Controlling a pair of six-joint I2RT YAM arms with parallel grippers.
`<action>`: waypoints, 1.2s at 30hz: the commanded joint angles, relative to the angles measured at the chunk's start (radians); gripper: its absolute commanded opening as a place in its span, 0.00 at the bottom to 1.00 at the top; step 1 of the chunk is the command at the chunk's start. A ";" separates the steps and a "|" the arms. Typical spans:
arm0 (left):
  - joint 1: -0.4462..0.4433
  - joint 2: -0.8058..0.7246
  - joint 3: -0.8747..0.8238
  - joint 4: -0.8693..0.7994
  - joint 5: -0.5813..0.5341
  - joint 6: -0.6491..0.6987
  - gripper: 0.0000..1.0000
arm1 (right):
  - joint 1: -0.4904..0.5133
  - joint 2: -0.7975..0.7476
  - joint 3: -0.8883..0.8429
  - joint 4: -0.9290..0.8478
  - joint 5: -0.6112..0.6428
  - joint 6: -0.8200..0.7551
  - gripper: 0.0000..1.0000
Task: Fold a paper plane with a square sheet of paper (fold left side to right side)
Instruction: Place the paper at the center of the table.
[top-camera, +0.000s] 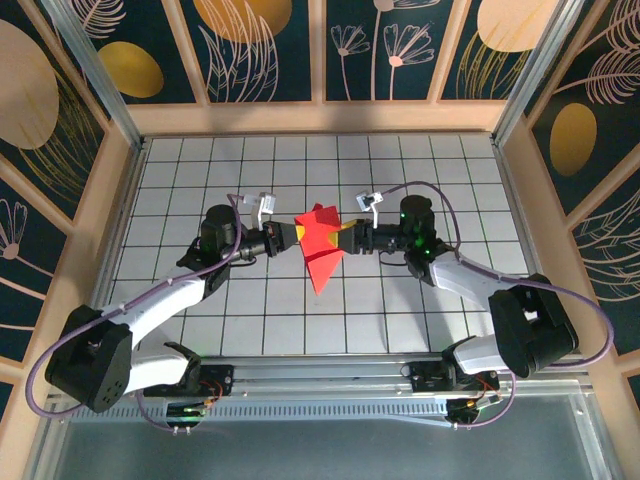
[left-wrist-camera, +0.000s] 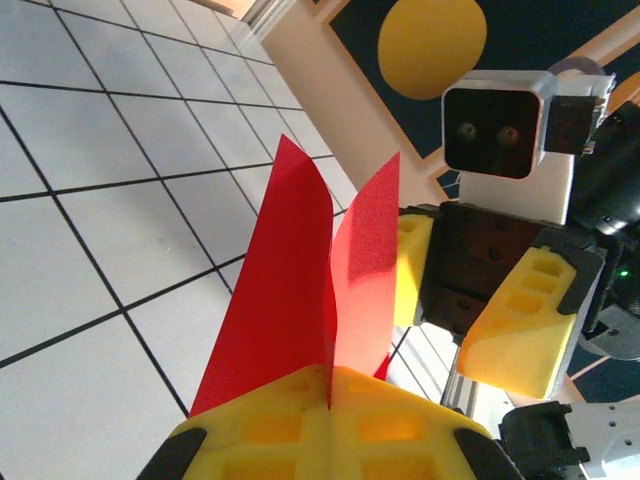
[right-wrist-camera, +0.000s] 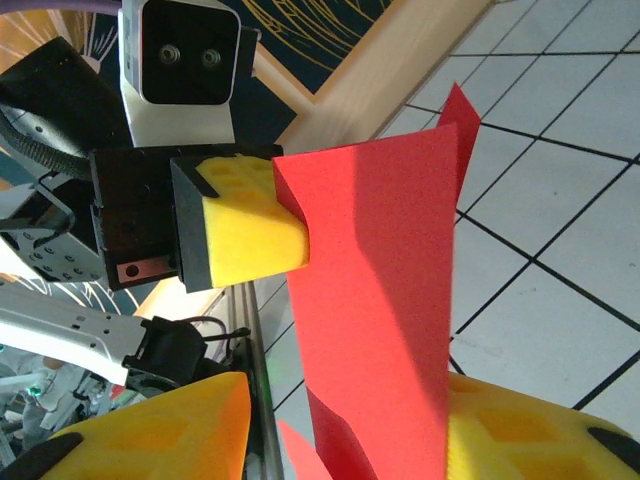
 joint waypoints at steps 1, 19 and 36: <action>0.003 0.009 -0.012 -0.016 -0.007 0.031 0.00 | -0.009 -0.022 0.043 -0.083 0.031 -0.061 0.44; 0.003 0.080 -0.052 -0.045 -0.012 0.074 0.14 | -0.013 0.117 0.100 -0.128 0.106 -0.049 0.00; -0.203 -0.061 0.002 -0.424 -0.551 0.283 0.45 | -0.105 0.287 0.135 -0.367 0.305 0.158 0.00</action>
